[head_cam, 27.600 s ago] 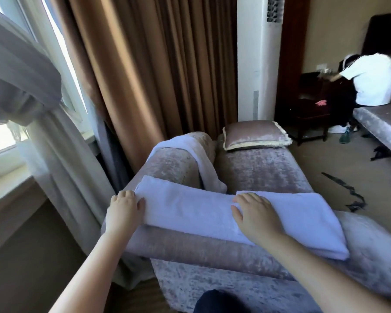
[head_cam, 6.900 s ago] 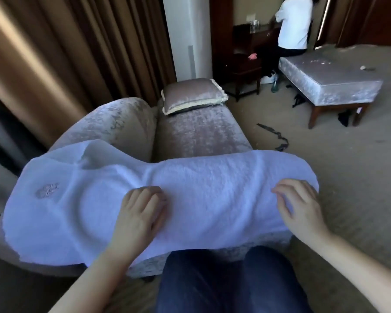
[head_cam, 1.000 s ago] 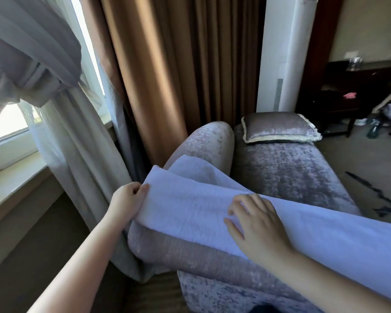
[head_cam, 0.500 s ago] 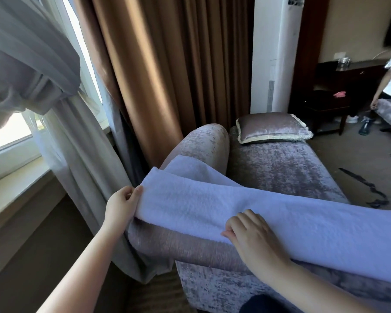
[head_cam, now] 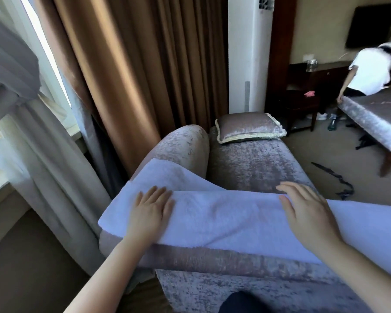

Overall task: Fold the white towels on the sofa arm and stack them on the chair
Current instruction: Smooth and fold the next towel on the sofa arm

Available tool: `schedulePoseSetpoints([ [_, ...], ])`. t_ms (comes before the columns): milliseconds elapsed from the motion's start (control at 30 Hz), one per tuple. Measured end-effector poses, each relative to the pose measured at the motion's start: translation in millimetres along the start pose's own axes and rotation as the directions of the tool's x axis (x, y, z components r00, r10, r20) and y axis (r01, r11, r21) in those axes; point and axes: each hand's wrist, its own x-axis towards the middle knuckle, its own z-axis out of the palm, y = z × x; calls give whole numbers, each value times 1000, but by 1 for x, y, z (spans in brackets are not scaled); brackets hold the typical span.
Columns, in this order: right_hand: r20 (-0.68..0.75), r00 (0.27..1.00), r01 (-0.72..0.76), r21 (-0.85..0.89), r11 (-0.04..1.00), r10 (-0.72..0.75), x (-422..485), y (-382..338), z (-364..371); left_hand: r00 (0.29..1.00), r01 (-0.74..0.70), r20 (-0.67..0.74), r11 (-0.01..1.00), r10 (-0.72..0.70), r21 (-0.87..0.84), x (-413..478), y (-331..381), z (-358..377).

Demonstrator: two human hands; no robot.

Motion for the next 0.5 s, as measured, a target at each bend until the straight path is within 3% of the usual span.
schedulePoseSetpoints([
  [167, 143, 981, -112, -142, 983, 132, -44, 60, -9, 994, 104, -22, 995, -104, -8, 10, -3, 4],
  [367, 150, 983, -81, -140, 987, 102, -47, 70, -7, 981, 179, 49, 976, -186, 124, 11, 11, 4],
  [500, 111, 983, -140, -54, 989, 145, -57, 100, -22, 989, -84, -121, 995, 89, 47, 7, 87, 8],
])
